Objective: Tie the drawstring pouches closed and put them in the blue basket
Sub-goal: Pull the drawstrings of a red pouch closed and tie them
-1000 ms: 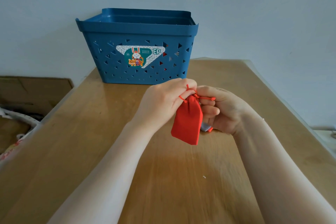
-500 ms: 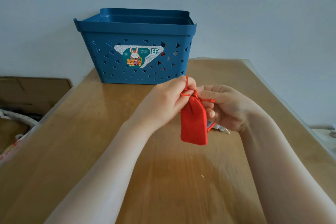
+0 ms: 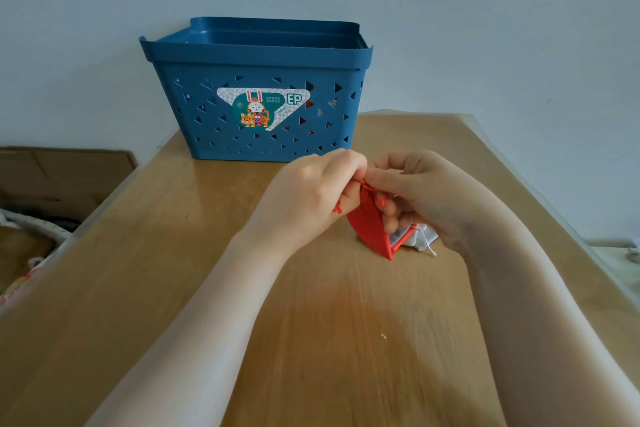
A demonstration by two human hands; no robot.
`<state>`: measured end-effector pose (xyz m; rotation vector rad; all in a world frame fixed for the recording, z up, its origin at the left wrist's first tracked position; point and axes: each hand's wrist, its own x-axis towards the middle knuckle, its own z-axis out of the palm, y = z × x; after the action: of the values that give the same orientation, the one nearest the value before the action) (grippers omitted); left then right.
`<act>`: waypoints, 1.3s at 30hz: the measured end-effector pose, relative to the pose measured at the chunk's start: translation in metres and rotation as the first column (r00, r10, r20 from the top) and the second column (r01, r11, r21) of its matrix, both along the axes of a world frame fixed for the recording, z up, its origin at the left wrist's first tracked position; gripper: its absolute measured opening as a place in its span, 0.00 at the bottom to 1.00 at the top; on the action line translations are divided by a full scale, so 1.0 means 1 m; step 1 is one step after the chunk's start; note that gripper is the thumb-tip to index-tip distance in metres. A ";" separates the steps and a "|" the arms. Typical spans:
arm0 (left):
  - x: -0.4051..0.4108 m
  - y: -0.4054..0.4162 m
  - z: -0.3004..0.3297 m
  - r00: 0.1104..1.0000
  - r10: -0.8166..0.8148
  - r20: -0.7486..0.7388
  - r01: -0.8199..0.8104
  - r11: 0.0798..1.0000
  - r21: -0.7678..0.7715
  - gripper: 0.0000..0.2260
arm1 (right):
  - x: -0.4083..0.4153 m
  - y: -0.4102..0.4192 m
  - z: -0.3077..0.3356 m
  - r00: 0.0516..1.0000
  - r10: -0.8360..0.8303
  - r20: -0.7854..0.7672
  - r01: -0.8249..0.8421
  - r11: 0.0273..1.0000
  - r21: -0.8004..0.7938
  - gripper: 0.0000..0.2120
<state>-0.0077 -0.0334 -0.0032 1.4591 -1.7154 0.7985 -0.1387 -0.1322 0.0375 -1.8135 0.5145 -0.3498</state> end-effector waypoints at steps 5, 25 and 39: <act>-0.004 0.001 0.000 0.999 -0.026 -0.044 0.026 1.000 0.009 0.05 | -0.007 -0.009 0.001 0.997 0.080 0.022 -0.082 0.992 0.101 0.03; 0.000 0.000 0.002 0.969 -0.141 -0.202 0.142 0.990 -0.007 0.03 | -0.001 -0.010 -0.003 0.986 0.097 0.136 -0.124 0.970 0.209 0.08; -0.001 -0.005 -0.001 0.917 0.124 -0.379 -0.074 0.987 0.143 0.10 | 0.011 -0.015 -0.010 0.984 -0.146 0.105 0.122 0.971 0.206 0.12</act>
<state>-0.0085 -0.0382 -0.0046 1.6728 -1.4186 0.4178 -0.1272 -0.1469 0.0273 -1.5581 0.5690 -0.4802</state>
